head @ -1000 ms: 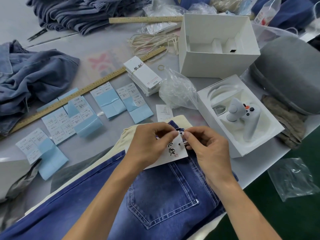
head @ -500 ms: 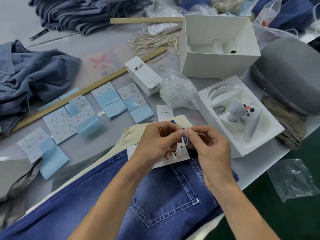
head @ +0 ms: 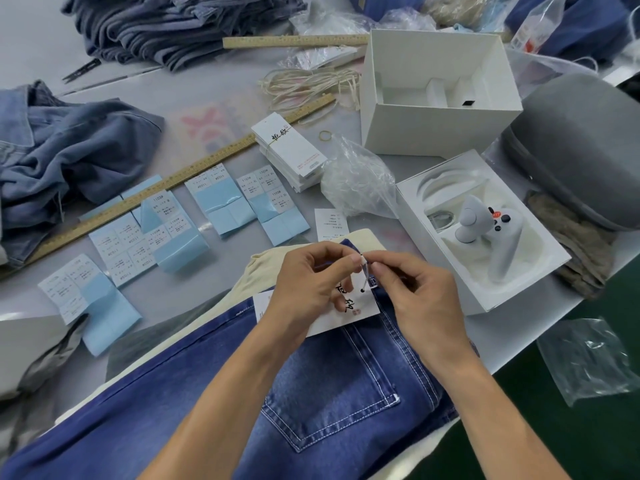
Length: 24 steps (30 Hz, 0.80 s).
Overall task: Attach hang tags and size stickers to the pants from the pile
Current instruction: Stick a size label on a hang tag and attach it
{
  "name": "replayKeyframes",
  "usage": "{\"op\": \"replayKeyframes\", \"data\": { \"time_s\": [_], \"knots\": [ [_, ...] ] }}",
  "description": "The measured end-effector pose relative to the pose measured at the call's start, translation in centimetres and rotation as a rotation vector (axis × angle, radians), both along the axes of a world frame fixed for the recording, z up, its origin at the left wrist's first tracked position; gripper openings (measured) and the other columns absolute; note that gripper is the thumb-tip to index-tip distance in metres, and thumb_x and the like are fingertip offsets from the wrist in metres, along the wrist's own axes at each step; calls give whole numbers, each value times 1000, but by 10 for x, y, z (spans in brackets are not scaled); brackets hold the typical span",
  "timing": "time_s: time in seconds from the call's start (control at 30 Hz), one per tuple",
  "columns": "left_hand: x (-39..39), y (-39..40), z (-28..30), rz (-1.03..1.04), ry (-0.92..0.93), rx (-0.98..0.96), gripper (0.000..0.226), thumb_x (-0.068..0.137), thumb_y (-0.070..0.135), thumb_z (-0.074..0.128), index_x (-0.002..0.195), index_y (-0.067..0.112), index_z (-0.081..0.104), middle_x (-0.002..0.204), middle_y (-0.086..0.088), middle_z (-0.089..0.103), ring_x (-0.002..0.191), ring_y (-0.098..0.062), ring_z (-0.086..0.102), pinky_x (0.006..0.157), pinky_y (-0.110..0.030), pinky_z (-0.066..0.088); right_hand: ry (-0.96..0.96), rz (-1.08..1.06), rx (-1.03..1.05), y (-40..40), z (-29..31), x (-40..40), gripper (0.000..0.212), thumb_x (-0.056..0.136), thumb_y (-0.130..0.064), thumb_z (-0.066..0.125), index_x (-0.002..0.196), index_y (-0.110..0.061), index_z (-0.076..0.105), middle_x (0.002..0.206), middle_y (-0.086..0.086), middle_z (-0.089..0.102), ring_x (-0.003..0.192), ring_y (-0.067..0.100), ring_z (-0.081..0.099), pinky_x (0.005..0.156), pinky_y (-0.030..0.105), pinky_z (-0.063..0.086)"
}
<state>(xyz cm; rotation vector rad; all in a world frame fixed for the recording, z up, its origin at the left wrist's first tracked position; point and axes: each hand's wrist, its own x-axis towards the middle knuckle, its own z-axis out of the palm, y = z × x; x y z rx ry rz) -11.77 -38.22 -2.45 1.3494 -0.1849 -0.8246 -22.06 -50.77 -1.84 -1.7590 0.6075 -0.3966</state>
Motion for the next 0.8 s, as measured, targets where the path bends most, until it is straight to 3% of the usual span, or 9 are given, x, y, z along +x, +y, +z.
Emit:
{"op": "replayKeyframes", "data": {
  "time_s": [0.1,0.2,0.27,0.43,0.6,0.8],
  "knots": [
    [-1,0,-1,12,12,4,8,91,9,74,85,5,76,75,-6,69,56,-12,52,44,-22,45,21,-10,26,3,2,-2,20,93,-9,71,105,-24,78,94,-8,78,92,11,74,87,27,58],
    [-2,0,-2,48,33,6,8,90,8,74,82,8,75,69,-5,67,48,-10,50,43,-21,44,-9,-56,72,4,5,-1,14,89,-11,76,94,-24,77,88,-3,78,87,16,74,85,37,60],
    [-1,0,-2,66,39,0,9,89,7,75,81,7,74,70,-8,66,46,-10,51,43,-21,44,-27,-42,28,6,6,-2,12,88,-11,77,93,-23,79,88,-4,77,85,16,73,83,33,59],
    [-2,-2,-5,89,36,24,10,89,9,76,81,4,74,71,-11,66,48,-12,49,42,-21,39,-23,-40,-300,11,4,-4,11,89,-9,77,96,-17,80,91,-10,73,87,9,70,75,16,53],
    [-2,-3,-9,78,25,42,11,89,12,76,81,5,75,66,-8,64,47,-10,48,41,-21,37,8,-53,-442,14,1,-5,9,87,-13,79,94,-20,81,88,-14,70,81,1,68,73,16,54],
    [-3,-3,-11,72,14,39,11,90,14,75,81,6,76,65,-5,65,47,-10,47,41,-21,37,12,-96,-442,13,-1,-5,6,88,-14,79,90,-20,79,86,-12,70,80,5,68,72,24,55]
  ]
}}
